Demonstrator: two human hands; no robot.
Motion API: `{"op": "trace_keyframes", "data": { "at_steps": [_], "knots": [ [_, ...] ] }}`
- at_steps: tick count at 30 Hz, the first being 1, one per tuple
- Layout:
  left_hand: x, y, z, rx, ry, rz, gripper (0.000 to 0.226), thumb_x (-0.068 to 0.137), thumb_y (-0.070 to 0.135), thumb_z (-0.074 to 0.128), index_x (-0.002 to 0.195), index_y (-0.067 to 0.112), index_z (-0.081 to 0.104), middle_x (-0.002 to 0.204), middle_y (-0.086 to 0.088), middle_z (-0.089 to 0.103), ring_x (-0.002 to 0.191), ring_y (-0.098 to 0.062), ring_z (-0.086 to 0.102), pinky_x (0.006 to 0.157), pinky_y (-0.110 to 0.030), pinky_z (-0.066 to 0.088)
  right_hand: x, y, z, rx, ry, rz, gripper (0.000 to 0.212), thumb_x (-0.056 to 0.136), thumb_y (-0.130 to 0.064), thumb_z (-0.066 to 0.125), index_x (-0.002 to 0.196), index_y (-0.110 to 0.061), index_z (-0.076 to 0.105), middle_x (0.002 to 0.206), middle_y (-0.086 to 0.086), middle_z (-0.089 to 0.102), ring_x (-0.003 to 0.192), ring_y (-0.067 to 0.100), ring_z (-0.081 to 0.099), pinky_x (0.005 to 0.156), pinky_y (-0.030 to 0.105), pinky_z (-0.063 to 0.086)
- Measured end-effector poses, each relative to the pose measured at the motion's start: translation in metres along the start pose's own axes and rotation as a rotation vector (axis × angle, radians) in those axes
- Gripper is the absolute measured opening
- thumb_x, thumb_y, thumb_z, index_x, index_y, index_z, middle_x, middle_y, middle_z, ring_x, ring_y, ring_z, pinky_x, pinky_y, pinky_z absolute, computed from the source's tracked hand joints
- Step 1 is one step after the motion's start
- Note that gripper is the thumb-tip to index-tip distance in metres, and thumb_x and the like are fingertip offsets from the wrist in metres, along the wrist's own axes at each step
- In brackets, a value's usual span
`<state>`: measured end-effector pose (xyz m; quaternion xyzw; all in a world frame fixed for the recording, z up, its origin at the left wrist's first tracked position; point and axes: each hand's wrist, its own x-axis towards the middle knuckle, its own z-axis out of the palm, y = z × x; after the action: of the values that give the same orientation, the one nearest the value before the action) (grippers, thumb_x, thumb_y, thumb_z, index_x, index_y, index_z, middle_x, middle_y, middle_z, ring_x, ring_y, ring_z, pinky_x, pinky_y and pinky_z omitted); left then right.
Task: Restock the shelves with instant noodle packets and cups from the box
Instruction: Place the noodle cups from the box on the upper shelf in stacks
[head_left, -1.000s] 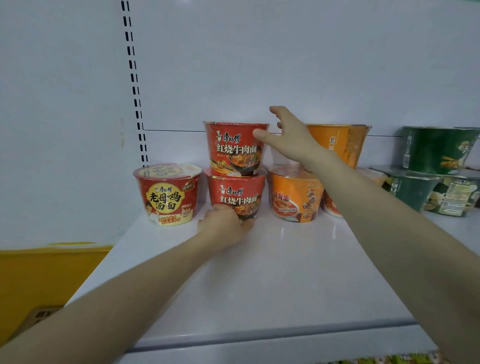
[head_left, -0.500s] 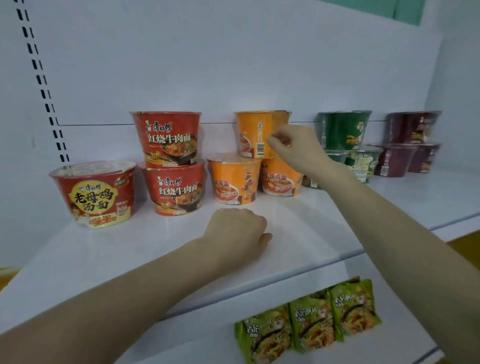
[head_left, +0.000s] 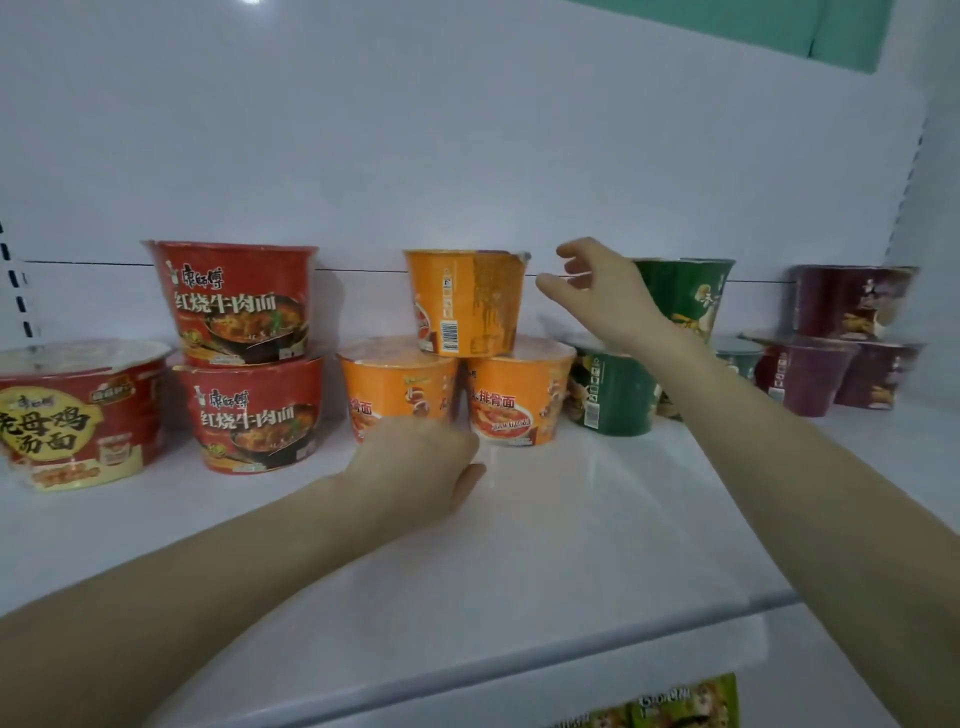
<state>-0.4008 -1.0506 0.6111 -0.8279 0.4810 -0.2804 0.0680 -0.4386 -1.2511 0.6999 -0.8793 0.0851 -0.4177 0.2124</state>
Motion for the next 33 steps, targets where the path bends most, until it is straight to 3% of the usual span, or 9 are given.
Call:
{"op": "trace_keyframes", "data": {
  "at_steps": [3,5,7,9,12,15,18,27,33],
  "knots": [
    [0.009,-0.019,0.000,0.031,0.144,-0.056,0.019,0.073,0.024,0.075,0.072,0.010,0.062,0.067,-0.008,0.064,0.058,-0.028,0.063,0.046,-0.026,0.042,0.020,-0.002,0.007,0.108,-0.120,-0.049,0.066,0.085,-0.044,0.060,0.140,-0.021,0.032,0.146,0.002,0.036,0.130,0.021,0.040,0.104,0.035,0.038],
    [0.012,-0.036,0.005,0.083,0.177,-0.134,0.028,0.052,0.010,0.085,0.060,0.007,0.059,0.051,-0.009,0.057,0.042,-0.030,0.055,0.037,-0.026,0.040,0.030,-0.005,0.016,0.144,-0.187,-0.066,0.075,0.081,-0.047,0.063,0.143,-0.023,0.027,0.149,0.003,0.030,0.133,0.021,0.035,0.101,0.030,0.034],
    [0.014,-0.049,0.004,0.091,0.151,-0.218,0.025,0.058,0.005,0.081,0.074,0.002,0.062,0.063,-0.014,0.062,0.054,-0.032,0.060,0.045,-0.032,0.047,0.038,-0.005,0.025,0.178,-0.224,-0.062,0.078,0.080,-0.048,0.065,0.143,-0.022,0.027,0.148,0.005,0.032,0.131,0.020,0.038,0.092,0.024,0.032],
    [0.017,-0.056,0.003,0.040,0.141,-0.281,0.032,0.079,0.009,0.066,0.109,-0.002,0.058,0.101,-0.021,0.063,0.089,-0.037,0.061,0.073,-0.041,0.051,0.043,-0.001,0.033,0.210,-0.240,-0.059,0.077,0.078,-0.049,0.066,0.140,-0.018,0.033,0.143,0.007,0.039,0.127,0.020,0.043,0.089,0.023,0.034],
    [0.021,-0.069,0.003,-0.033,0.015,-0.333,0.047,0.096,0.017,0.044,0.140,0.006,0.032,0.143,-0.014,0.039,0.126,-0.031,0.043,0.103,-0.039,0.038,0.046,0.003,0.038,0.226,-0.201,-0.087,0.069,0.078,-0.048,0.067,0.133,-0.013,0.044,0.133,0.005,0.049,0.114,0.013,0.048,0.081,0.019,0.038],
    [0.026,-0.078,0.004,-0.072,-0.068,-0.286,0.036,0.097,0.017,0.041,0.132,0.011,0.045,0.133,-0.009,0.051,0.116,-0.027,0.052,0.096,-0.039,0.044,0.046,0.008,0.035,0.279,-0.125,-0.092,0.061,0.077,-0.045,0.068,0.127,-0.014,0.050,0.120,-0.001,0.054,0.101,0.007,0.046,0.068,0.007,0.035],
    [0.030,-0.084,0.002,-0.073,-0.052,-0.266,0.031,0.096,0.018,0.044,0.124,0.014,0.054,0.116,-0.008,0.061,0.105,-0.025,0.057,0.087,-0.037,0.048,0.046,0.011,0.030,0.292,-0.063,-0.091,0.059,0.077,-0.045,0.068,0.125,-0.014,0.053,0.115,-0.002,0.056,0.098,0.006,0.048,0.066,0.005,0.033],
    [0.035,-0.077,0.009,-0.034,0.121,-0.202,0.032,0.095,0.028,0.046,0.121,0.012,0.058,0.102,-0.013,0.055,0.098,-0.029,0.051,0.067,-0.035,0.043,0.051,0.006,0.027,0.233,-0.026,-0.112,0.060,0.078,-0.045,0.067,0.127,-0.013,0.051,0.123,0.003,0.055,0.101,0.006,0.045,0.069,0.005,0.033],
    [0.041,-0.079,0.009,-0.273,0.121,-0.211,0.035,0.092,0.031,0.054,0.122,0.014,0.059,0.113,-0.009,0.059,0.102,-0.023,0.054,0.079,-0.034,0.047,0.054,0.000,0.026,0.237,-0.004,-0.127,0.059,0.079,-0.044,0.067,0.126,-0.012,0.052,0.124,0.004,0.055,0.100,0.007,0.045,0.069,0.002,0.031]
  ]
}}
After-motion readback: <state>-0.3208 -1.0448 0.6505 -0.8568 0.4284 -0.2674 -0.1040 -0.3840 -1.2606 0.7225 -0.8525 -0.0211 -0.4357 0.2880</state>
